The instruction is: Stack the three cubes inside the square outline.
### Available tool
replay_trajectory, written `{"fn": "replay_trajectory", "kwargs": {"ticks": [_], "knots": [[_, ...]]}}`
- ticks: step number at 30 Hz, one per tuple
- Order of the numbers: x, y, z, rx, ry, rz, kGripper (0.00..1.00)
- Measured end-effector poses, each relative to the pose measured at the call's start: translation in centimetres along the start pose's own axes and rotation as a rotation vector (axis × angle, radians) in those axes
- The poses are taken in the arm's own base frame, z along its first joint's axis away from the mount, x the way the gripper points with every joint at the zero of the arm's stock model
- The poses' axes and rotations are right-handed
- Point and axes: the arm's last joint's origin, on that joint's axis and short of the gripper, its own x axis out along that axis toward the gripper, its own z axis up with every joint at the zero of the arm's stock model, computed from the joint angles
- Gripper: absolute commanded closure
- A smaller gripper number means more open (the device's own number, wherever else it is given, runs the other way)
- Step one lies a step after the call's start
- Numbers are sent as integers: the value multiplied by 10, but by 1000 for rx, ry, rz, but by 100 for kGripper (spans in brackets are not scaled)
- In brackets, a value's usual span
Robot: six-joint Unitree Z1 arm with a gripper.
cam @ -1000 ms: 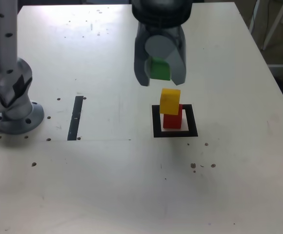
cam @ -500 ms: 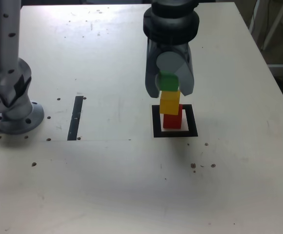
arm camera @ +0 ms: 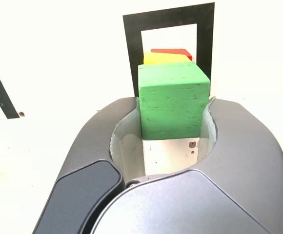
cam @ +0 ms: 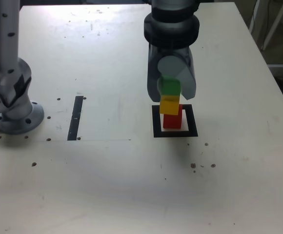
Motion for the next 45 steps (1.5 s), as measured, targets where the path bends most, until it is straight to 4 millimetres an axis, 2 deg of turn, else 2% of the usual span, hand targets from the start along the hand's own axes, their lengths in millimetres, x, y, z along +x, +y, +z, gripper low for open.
{"fn": "replay_trajectory", "kwargs": {"ticks": [5, 8, 17, 19, 28, 31, 34, 37, 40, 45], "knots": [[2, 0, -1, 4, 3, 0, 61], [3, 0, -1, 6, 8, 1, 56], [5, -1, -2, 7, 22, -16, 21], [5, -1, -1, 7, 24, -18, 16], [3, 0, -5, 6, 37, -6, 10], [-10, 4, -18, -1, 25, 7, 9], [-30, 10, -38, -1, -5, -2, 8], [-42, 16, -58, 9, -8, -19, 8], [-46, 20, -80, 26, -1, -21, 7], [-35, 22, -116, 71, -45, -59, 5]]}}
